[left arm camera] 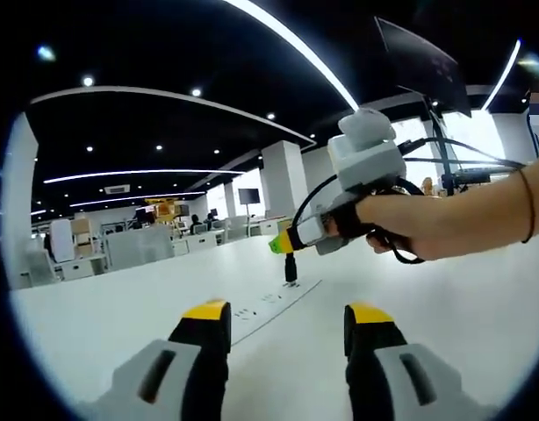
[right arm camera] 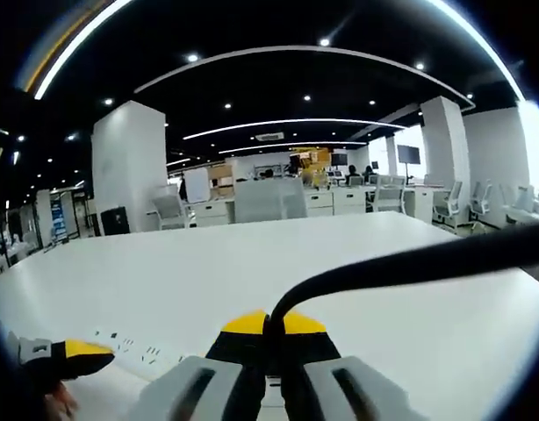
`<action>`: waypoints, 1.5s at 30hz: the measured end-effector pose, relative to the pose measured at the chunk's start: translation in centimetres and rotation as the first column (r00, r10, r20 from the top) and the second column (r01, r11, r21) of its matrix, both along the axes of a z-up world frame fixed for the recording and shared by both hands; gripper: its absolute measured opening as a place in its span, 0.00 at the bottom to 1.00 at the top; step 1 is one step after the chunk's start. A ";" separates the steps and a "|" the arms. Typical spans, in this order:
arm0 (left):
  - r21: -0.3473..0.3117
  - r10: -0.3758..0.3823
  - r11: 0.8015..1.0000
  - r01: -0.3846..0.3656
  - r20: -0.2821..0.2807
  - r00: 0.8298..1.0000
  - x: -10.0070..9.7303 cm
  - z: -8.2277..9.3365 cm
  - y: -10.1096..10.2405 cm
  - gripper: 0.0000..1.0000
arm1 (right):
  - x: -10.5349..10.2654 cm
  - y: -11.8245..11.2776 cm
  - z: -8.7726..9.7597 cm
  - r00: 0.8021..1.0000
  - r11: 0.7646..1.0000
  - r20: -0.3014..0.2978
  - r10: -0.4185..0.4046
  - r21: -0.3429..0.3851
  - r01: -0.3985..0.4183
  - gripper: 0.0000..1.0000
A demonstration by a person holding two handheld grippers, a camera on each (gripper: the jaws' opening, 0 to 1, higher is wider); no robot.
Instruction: Find the data cable on the table. Grasp the USB connector end of the cable and insert it into the USB port on the table
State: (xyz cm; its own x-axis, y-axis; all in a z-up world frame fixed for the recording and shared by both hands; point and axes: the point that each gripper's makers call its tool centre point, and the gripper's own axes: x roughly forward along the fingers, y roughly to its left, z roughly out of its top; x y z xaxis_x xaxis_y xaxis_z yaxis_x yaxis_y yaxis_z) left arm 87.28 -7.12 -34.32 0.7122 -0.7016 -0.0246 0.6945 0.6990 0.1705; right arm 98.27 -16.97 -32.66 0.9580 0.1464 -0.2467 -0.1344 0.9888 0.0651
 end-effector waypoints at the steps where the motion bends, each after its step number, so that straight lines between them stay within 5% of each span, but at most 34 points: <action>1: 0.001 0.001 1.000 -0.001 0.000 1.000 0.0 0.0 0.0 0.53 | 0.1 0.0 0.0 1.000 1.000 -0.001 0.000 0.003 0.000 0.05; 11: 0.001 0.002 1.000 -0.002 0.001 1.000 0.0 0.0 0.1 0.53 | -0.3 -0.1 -0.4 1.000 0.999 -0.021 0.013 0.050 -0.012 0.05; 45: 0.003 0.012 1.000 -0.012 -0.004 1.000 0.0 -0.1 0.5 0.54 | 0.0 0.7 -0.8 0.996 0.996 -0.008 0.085 -0.034 -0.085 0.04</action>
